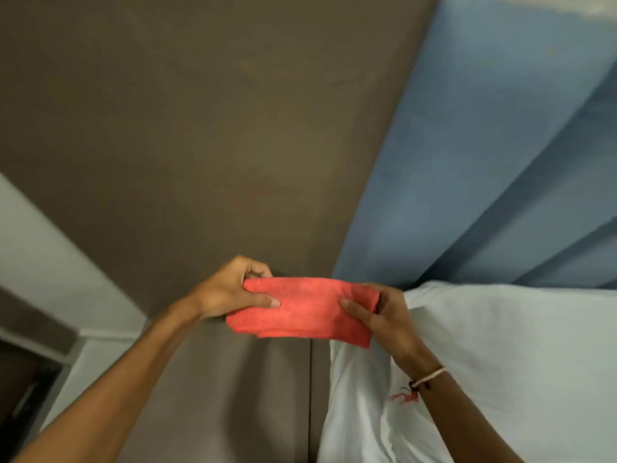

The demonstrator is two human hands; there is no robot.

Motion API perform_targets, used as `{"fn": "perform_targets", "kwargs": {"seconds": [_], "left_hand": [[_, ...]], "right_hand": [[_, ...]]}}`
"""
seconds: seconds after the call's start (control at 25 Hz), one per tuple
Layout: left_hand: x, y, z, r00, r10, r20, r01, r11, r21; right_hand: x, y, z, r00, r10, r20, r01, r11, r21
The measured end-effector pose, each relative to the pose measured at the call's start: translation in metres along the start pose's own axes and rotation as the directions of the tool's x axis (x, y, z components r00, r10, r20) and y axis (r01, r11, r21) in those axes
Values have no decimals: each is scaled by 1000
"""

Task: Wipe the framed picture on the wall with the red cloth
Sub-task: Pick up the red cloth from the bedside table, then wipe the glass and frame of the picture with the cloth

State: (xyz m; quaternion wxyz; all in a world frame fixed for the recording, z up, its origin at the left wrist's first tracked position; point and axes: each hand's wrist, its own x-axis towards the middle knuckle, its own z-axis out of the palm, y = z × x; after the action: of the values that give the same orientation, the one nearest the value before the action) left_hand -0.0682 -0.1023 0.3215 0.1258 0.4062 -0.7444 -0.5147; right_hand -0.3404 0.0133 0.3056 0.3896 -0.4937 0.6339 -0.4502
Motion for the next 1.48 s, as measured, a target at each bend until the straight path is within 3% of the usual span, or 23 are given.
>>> {"fn": "perform_targets", "kwargs": {"seconds": [0.2, 0.32, 0.56, 0.72, 0.76, 0.88, 0.92, 0.96, 1.0, 1.04, 1.12, 1.24, 1.28, 1.32, 1.4, 1.44, 1.48], "left_hand": [[27, 205, -32, 960, 277, 46, -281, 941, 188], [30, 325, -30, 871, 485, 74, -464, 764, 448], [22, 525, -31, 662, 749, 35, -617, 518, 593], [15, 638, -45, 539, 840, -64, -665, 471, 580], [14, 668, -51, 453, 879, -150, -674, 448, 587], [20, 749, -83, 21, 918, -396, -600, 328, 729], [25, 774, -94, -80, 906, -415, -529, 314, 788], [33, 797, -103, -124, 911, -394, -424, 310, 851], [44, 818, -111, -106, 931, -350, -275, 311, 910], [52, 835, -119, -44, 950, -308, -114, 301, 947], [67, 861, -129, 34, 971, -237, 131, 230, 964], [88, 884, -135, 2, 982, -187, 267, 180, 947], [93, 887, -137, -26, 983, -184, 277, 183, 943], [98, 888, -139, -50, 981, -186, 264, 193, 945], [105, 885, -140, -94, 974, -208, 192, 223, 956], [109, 883, -139, -118, 969, -217, 160, 234, 959], [112, 880, -139, -143, 964, -225, 139, 245, 959]], "right_hand": [[-16, -130, -121, 953, -180, -242, 195, 980, 42], [-34, -197, -193, 873, -291, -392, 323, 946, 18], [-55, -336, -330, 606, -533, -590, 609, 789, -87], [-49, -434, -415, 412, -705, -578, 711, 645, -279], [-44, -460, -439, 357, -758, -546, 716, 598, -361], [-27, -535, -488, 247, -902, -355, 698, 420, -581], [-20, -558, -499, 234, -930, -285, 683, 365, -633], [-12, -580, -507, 231, -946, -229, 661, 325, -676], [-1, -602, -514, 220, -958, -185, 640, 285, -713], [8, -623, -516, 202, -968, -147, 625, 243, -742], [27, -660, -517, 168, -983, -80, 592, 165, -789], [55, -690, -516, 124, -990, -73, 442, 121, -889], [64, -690, -514, 45, -993, -113, 318, 122, -940], [72, -687, -513, -96, -988, -123, 157, 107, -982], [82, -675, -505, -359, -933, -10, -82, 42, -996], [87, -667, -502, -391, -919, 52, -101, -13, -995], [90, -662, -500, -367, -926, 87, -81, -61, -995]]}}
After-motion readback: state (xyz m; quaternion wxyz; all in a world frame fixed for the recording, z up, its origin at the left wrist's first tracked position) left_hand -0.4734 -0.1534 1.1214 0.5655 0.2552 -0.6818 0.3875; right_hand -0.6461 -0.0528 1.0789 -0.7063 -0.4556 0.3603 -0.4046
